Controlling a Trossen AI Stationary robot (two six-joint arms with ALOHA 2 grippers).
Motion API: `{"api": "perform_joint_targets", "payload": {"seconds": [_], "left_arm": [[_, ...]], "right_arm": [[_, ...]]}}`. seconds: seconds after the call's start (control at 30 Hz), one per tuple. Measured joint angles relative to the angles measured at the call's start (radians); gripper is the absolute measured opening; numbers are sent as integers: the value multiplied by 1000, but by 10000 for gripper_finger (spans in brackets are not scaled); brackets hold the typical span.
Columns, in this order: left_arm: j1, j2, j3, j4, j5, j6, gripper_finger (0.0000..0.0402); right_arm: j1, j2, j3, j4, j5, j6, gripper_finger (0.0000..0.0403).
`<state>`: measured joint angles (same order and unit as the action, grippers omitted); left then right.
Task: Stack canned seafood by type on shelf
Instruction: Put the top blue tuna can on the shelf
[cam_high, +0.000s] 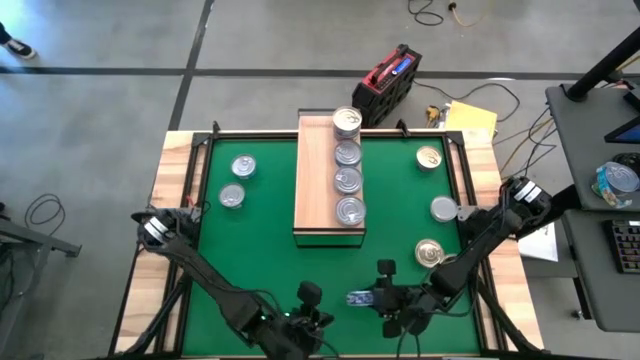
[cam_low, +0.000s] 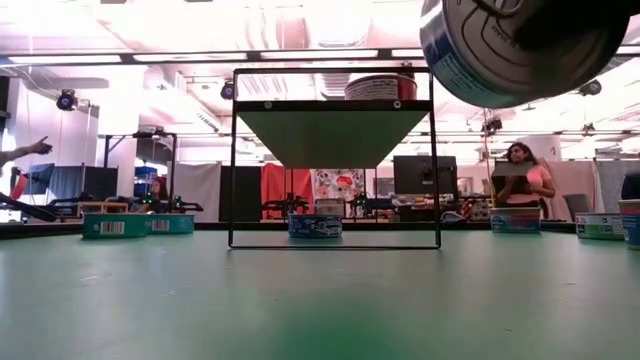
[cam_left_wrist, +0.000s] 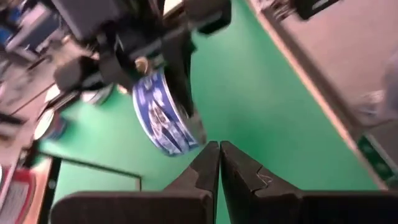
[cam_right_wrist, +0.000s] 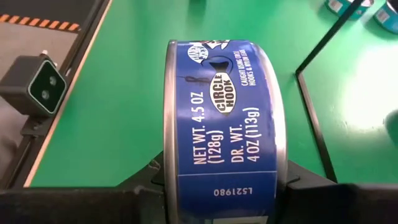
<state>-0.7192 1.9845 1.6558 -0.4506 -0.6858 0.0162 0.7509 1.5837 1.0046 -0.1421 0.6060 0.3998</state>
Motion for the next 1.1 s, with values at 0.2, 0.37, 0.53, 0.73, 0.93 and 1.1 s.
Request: {"api": "perform_joint_targets", "payload": {"seconds": [0.2, 0.37, 0.53, 0.73, 0.93, 1.1], "left_arm": [[22, -136, -237, 404, 126, 120, 0], [28, -233, -474, 707, 114, 99, 0], [30, -258, -561, 791, 66, 33, 0], [35, -231, -571, 788, 17, 27, 0], [37, -228, -523, 723, -148, -59, 1], [39, -228, -495, 685, -144, -67, 30]], "right_arm": [[0, 1, -1, 21, -3, -49, 120], [4, 1, -1, 38, -2, -63, 120], [4, 2, -1, 52, -3, -70, 120], [4, 3, -1, 81, -2, -101, 120], [4, 3, -1, 81, 13, -110, 120], [3, 3, -1, 82, 25, -117, 120]]}}
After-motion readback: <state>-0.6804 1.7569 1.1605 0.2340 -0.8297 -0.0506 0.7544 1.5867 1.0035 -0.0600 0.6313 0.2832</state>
